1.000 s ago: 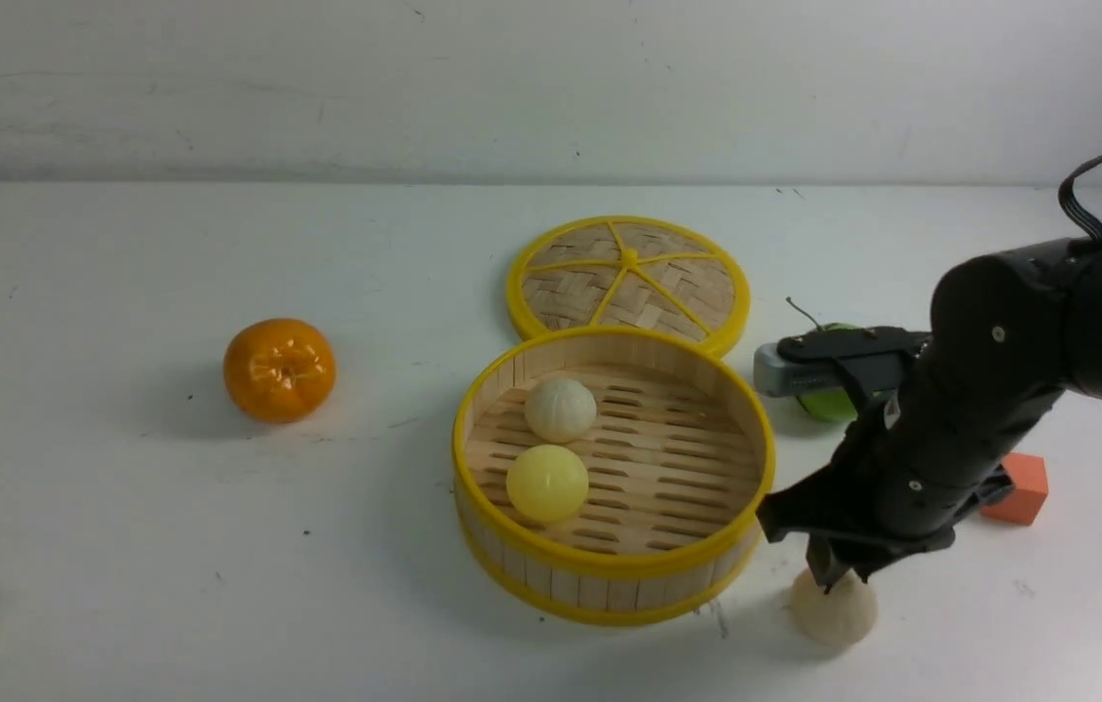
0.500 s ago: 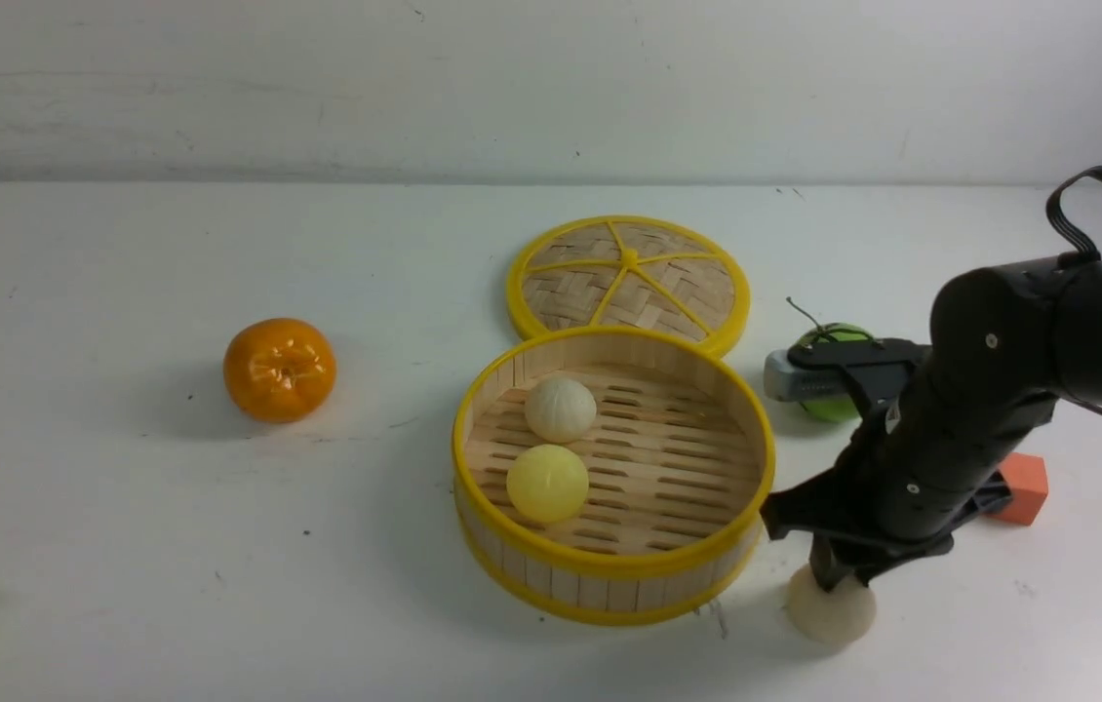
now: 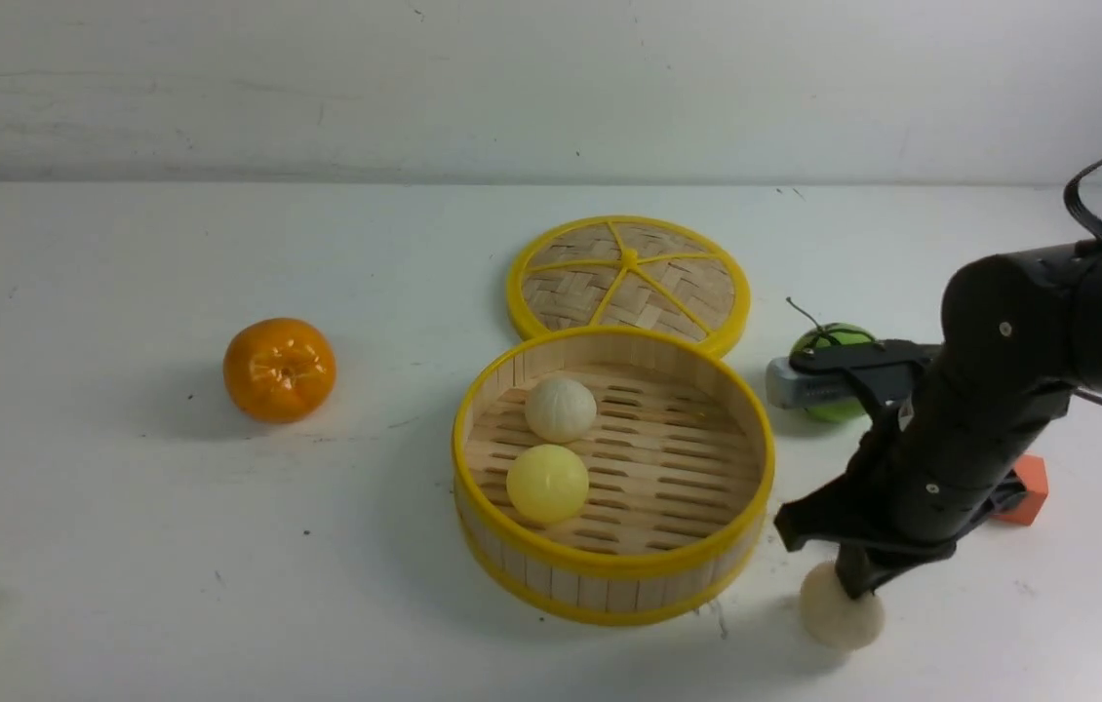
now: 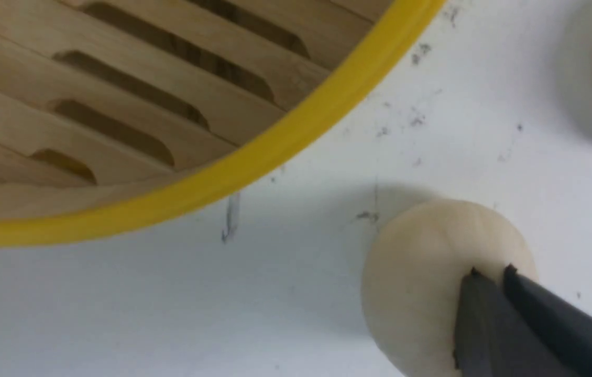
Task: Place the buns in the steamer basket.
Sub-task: Use the right arm to put the steamed stuffed bun into the steamer, then use the right arm to grab a steamed stuffed bun
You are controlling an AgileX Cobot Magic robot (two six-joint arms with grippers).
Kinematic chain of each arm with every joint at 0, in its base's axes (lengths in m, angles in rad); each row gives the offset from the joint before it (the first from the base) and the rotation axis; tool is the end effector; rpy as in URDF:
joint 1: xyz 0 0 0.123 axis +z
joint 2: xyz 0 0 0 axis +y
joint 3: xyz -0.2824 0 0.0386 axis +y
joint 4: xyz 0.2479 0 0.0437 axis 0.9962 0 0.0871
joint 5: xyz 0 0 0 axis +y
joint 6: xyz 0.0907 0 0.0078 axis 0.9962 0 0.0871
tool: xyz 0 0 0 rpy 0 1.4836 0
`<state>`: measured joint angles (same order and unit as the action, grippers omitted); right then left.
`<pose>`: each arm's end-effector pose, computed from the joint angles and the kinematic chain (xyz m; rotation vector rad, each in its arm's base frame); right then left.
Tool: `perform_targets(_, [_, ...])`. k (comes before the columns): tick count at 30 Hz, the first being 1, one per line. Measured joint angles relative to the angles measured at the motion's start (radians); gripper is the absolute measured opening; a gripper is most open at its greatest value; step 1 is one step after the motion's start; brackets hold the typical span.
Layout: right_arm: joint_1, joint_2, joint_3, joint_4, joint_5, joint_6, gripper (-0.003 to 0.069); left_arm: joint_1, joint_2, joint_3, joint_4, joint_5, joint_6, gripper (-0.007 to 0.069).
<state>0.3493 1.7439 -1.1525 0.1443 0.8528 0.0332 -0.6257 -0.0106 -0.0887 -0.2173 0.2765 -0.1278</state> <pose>0.3127 0.1244 0.2042 -0.3420 2.9258 0.2321 0.0375 -0.0337 0.2189 0.2923 1.6886 -0.7740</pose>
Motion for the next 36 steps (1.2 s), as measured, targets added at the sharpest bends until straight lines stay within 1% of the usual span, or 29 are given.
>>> perform_targets(2, [0.000,-0.051,-0.048,0.011,0.059,-0.002,-0.0001,0.000,0.000,0.000,0.000,0.000,0.000,0.0002])
perform_targets(4, [0.000,-0.079,-0.092,0.044,0.076,-0.014,-0.0001,0.000,0.000,0.000,0.000,0.000,0.000,0.0004])
perform_targets(8, [0.000,-0.071,-0.213,0.134,0.052,-0.076,0.0000,0.000,0.000,0.000,0.000,0.001,0.000,0.0004])
perform_targets(9, [0.000,-0.064,-0.226,0.141,0.047,-0.077,0.0000,0.000,0.000,0.000,0.000,0.001,0.000,0.0004])
perform_targets(11, [0.000,0.009,-0.314,0.183,0.013,-0.096,0.0002,0.000,0.000,0.000,0.000,0.001,0.000,0.0005])
perform_targets(13, [0.000,0.047,-0.346,0.198,0.000,-0.105,0.0003,0.000,0.000,0.000,0.000,0.001,0.000,0.0006])
perform_targets(14, [0.000,0.120,-0.402,0.228,-0.016,-0.122,0.0004,0.000,0.000,0.000,0.000,0.001,0.000,0.0008])
perform_targets(19, [0.000,0.296,-0.528,0.261,-0.033,-0.129,0.0025,0.000,0.000,0.000,-0.001,0.001,0.000,0.0007])
perform_targets(22, [0.000,0.356,-0.569,0.263,-0.033,-0.100,0.0077,0.000,0.000,0.000,-0.001,0.001,0.000,0.0007])
perform_targets(23, [0.000,0.366,-0.574,0.266,-0.031,-0.089,0.0109,0.000,0.000,0.000,-0.001,0.001,0.000,0.0007])
perform_targets(25, [0.000,0.372,-0.579,0.266,-0.027,-0.066,0.0196,0.000,0.000,0.000,-0.001,0.001,0.000,0.0007])
perform_targets(26, [0.000,0.372,-0.579,0.266,-0.027,-0.065,0.0196,0.000,0.000,0.000,-0.001,0.001,0.000,0.0007])
perform_targets(27, [0.000,0.365,-0.581,0.266,-0.019,-0.055,0.0277,0.000,0.000,0.000,-0.001,0.001,0.000,0.0007])
perform_targets(28, [0.000,0.354,-0.582,0.262,-0.002,-0.052,0.0338,0.000,0.000,0.000,-0.001,0.001,0.000,0.0009])
perform_targets(29, [0.000,0.341,-0.582,0.254,0.015,-0.052,0.0374,0.000,0.000,0.000,-0.001,0.001,0.000,0.0011])
perform_targets(31, [0.000,0.296,-0.582,0.202,0.073,-0.048,0.0439,0.000,0.000,0.000,-0.001,0.001,0.000,0.0013])
perform_targets(32, [0.000,0.259,-0.582,0.154,0.116,-0.038,0.0455,0.000,0.000,0.000,-0.001,0.001,0.000,0.0015])
perform_targets(33, [0.000,0.233,-0.580,0.117,0.144,-0.024,0.0456,0.000,0.000,0.000,-0.001,0.001,0.000,0.0015])
perform_targets(34, [0.000,0.198,-0.570,0.068,0.175,-0.002,0.0450,0.000,0.000,0.000,-0.001,0.001,0.000,0.0017])
perform_targets(35, [0.000,0.198,-0.566,0.068,0.175,0.003,0.0450,0.000,0.000,0.000,-0.001,0.001,0.000,0.0017])
perform_targets(36, [0.000,0.162,-0.545,0.017,0.200,0.027,0.0434,0.000,0.000,0.000,-0.001,0.001,0.000,0.0018])
